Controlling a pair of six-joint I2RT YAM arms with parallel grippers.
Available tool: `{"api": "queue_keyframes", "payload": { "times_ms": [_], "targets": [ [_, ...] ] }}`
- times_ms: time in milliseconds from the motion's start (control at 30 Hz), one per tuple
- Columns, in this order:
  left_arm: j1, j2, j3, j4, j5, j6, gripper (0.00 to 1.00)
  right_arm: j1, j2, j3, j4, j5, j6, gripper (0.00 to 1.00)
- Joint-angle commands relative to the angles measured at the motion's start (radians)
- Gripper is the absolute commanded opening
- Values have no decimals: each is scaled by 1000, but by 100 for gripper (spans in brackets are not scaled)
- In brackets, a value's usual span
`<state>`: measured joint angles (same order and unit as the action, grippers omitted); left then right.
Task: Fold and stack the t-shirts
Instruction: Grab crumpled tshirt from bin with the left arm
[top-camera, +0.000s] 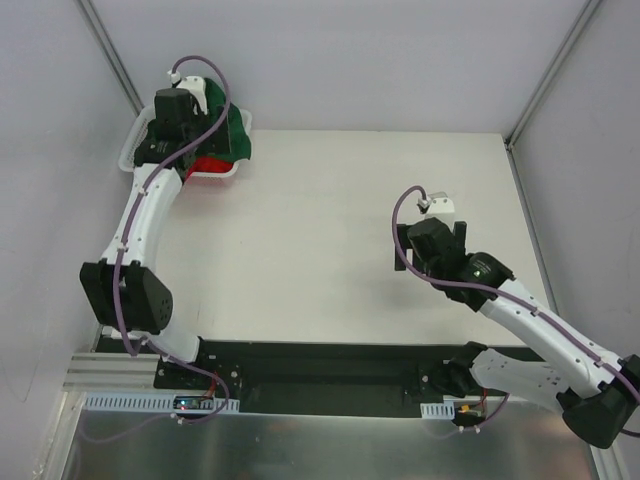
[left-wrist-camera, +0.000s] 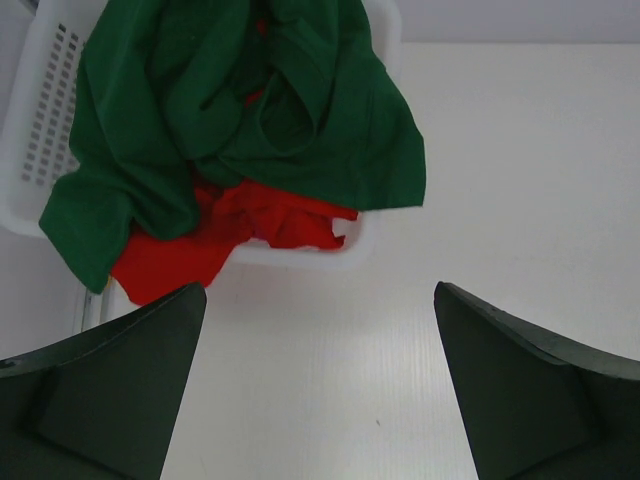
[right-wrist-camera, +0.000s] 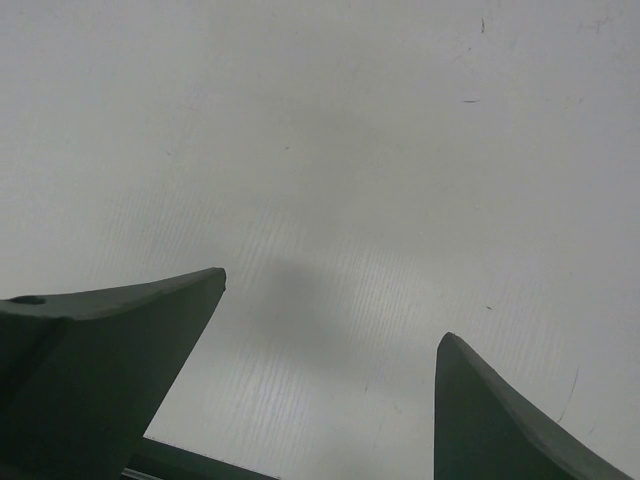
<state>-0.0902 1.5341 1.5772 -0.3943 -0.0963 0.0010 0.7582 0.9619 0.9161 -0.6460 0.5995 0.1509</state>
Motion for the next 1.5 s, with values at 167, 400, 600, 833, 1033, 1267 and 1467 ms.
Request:
{"api": "queue_keyframes", "payload": {
  "times_ms": [167,400,600,833,1033,1267,1467],
  "targets": [
    [84,347,349,-35,182,76,99,4,24,-5,26,-69,19,96],
    [103,581,599,-129,213,128,99,4,77,10,39,-58,-7,96],
    [110,629,590,-132,221,131,99,4,90,12,57,-75,-8,96],
    [112,661,603,-130,233,129,95,4,89,3,63,-81,-5,96],
    [106,698,653,-129,288,116,94,4,90,-3,62,-78,-4,96],
    [93,741,696,-126,273,122,91,4,103,4,54,-78,-1,96],
    [93,747,675,-127,190,134,72,6,109,6,54,-79,-2,96]
  ]
}}
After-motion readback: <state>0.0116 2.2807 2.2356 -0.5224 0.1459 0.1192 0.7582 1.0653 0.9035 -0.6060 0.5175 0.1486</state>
